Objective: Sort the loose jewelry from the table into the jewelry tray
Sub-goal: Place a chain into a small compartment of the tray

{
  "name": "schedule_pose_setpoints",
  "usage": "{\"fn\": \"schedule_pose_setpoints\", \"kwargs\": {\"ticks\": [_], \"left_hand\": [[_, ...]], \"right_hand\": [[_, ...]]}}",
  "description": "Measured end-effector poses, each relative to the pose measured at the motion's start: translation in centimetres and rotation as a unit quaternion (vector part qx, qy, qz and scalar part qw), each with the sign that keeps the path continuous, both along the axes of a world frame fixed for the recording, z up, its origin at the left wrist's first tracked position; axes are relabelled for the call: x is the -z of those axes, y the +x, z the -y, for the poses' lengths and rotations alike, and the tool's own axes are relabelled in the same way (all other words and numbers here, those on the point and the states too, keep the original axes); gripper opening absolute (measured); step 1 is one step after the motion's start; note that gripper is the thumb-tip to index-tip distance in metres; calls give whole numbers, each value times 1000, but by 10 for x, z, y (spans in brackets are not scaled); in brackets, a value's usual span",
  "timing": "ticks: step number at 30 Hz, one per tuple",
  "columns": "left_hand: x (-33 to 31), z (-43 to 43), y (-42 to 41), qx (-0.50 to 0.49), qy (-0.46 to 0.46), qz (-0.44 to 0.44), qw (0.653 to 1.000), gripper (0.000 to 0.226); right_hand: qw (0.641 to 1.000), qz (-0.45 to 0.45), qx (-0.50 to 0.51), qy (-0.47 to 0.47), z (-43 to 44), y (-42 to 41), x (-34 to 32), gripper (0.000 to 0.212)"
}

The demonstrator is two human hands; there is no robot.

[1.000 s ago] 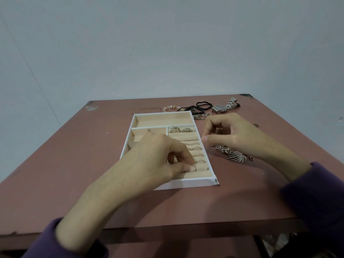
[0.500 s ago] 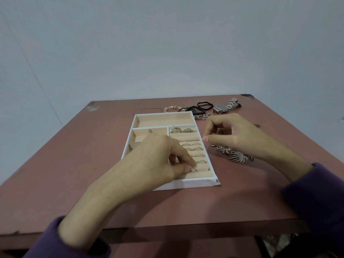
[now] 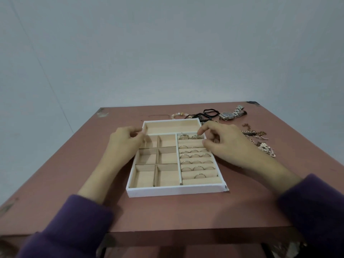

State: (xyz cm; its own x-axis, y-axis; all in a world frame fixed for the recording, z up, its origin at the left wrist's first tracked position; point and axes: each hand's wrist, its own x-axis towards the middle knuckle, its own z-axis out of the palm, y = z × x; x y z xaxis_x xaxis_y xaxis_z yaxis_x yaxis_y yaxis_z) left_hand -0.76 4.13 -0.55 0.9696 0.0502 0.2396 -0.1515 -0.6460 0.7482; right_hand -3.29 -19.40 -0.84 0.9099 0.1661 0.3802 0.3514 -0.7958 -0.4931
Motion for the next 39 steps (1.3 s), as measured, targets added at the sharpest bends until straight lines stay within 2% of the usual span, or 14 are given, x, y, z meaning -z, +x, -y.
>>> {"fn": "schedule_pose_setpoints", "kwargs": {"ticks": [5,18,23,26,32,39], "left_hand": [[2,0,0,-8,8,19,1000,27],[2,2,-3,66,24,20,997,32],[2,1,-9,117,111,23,987,18],[1,2,-11,128,155,24,979,18],[-1,2,-12,128,155,22,979,28],[-1,1,-12,131,158,24,978,19]], "right_hand": [[1000,-6,8,-3,-3,0,-3,27],[998,-21,63,1,3,-5,-7,27],[996,-11,80,28,5,-4,-6,25],[996,0,77,33,5,-4,-5,24],[997,11,75,27,5,-3,-4,20],[997,17,70,30,5,-3,-4,19]]}}
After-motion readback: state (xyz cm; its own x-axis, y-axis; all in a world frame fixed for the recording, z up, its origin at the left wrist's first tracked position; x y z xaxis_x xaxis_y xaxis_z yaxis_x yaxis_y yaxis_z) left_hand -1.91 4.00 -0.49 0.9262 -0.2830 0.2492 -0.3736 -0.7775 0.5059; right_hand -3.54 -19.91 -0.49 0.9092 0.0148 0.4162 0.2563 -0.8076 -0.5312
